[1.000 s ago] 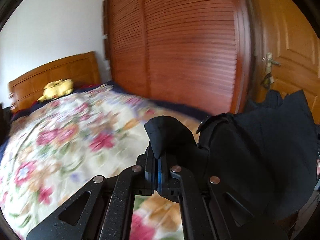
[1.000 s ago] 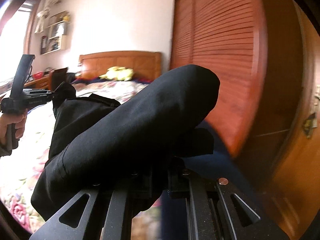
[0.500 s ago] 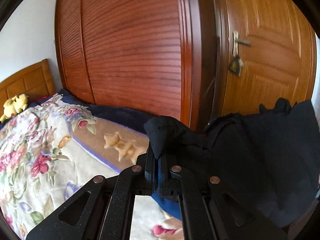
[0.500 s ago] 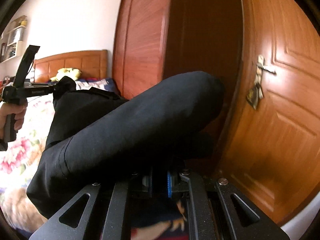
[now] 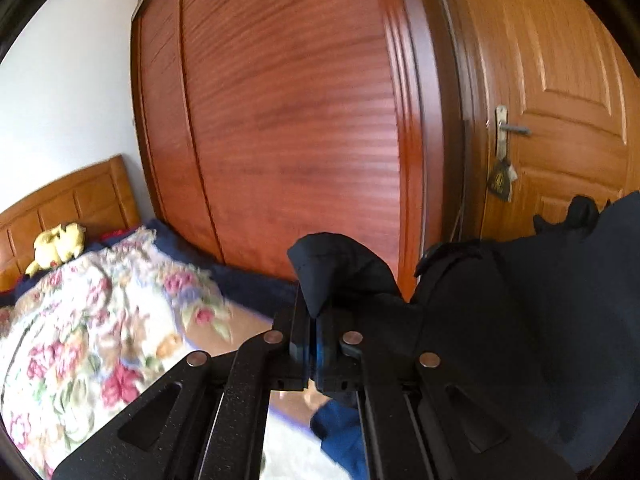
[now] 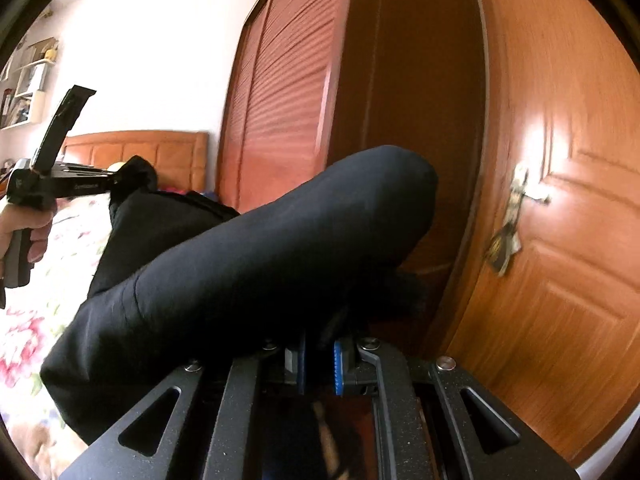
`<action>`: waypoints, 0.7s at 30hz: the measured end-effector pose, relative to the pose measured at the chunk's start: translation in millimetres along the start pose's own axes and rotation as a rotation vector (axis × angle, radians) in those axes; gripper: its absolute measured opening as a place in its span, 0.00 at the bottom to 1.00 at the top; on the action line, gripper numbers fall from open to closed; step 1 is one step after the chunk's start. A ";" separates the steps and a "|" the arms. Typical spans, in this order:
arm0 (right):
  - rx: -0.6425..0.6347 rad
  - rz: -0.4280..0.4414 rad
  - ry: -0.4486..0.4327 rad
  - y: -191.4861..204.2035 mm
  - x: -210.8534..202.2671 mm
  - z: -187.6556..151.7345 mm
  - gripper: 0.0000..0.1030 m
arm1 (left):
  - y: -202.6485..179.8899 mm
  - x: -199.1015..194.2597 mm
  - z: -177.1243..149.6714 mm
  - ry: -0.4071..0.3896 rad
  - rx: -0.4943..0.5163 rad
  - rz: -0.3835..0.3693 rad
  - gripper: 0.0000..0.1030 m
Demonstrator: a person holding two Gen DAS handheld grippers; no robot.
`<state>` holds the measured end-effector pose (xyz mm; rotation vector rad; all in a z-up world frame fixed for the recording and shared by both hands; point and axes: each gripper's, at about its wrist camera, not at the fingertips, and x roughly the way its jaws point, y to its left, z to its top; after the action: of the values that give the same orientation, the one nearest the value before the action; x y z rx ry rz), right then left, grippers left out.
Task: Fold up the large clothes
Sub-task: 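Carry the coat bundle with both grippers onto the blue cloth by the wardrobe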
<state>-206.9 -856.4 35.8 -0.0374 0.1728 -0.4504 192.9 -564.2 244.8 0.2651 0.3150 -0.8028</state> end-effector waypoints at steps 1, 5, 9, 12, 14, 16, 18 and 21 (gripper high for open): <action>0.007 -0.012 -0.006 -2.1 -3.1 1.4 0.09 | -2.4 -1.0 2.7 -0.009 0.005 -0.001 0.02; 0.011 -0.003 0.032 0.6 -2.1 -12.6 0.09 | -8.9 8.9 -14.8 0.024 0.000 -0.033 0.02; 0.017 0.095 0.157 19.5 -1.6 -50.8 0.09 | -9.3 42.9 -67.0 0.172 -0.005 -0.044 0.02; -0.008 0.124 0.240 33.5 -6.3 -78.5 0.09 | -10.0 65.5 -106.0 0.267 0.008 -0.032 0.02; 0.020 0.122 0.272 29.0 -9.7 -88.2 0.09 | -10.2 72.5 -122.1 0.298 0.013 -0.010 0.02; 0.062 0.127 0.304 19.1 -9.8 -92.3 0.10 | -8.8 74.9 -131.1 0.327 0.003 -0.006 0.02; 0.067 0.114 0.333 18.5 -14.1 -90.8 0.12 | -8.6 68.8 -134.2 0.341 0.012 -0.009 0.02; 0.074 0.095 0.338 19.2 -22.3 -79.2 0.22 | -6.0 45.9 -134.3 0.327 0.015 -0.022 0.09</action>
<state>-232.3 -829.1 -40.1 0.1202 0.4882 -0.3651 194.9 -551.6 103.3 0.4088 0.6200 -0.7832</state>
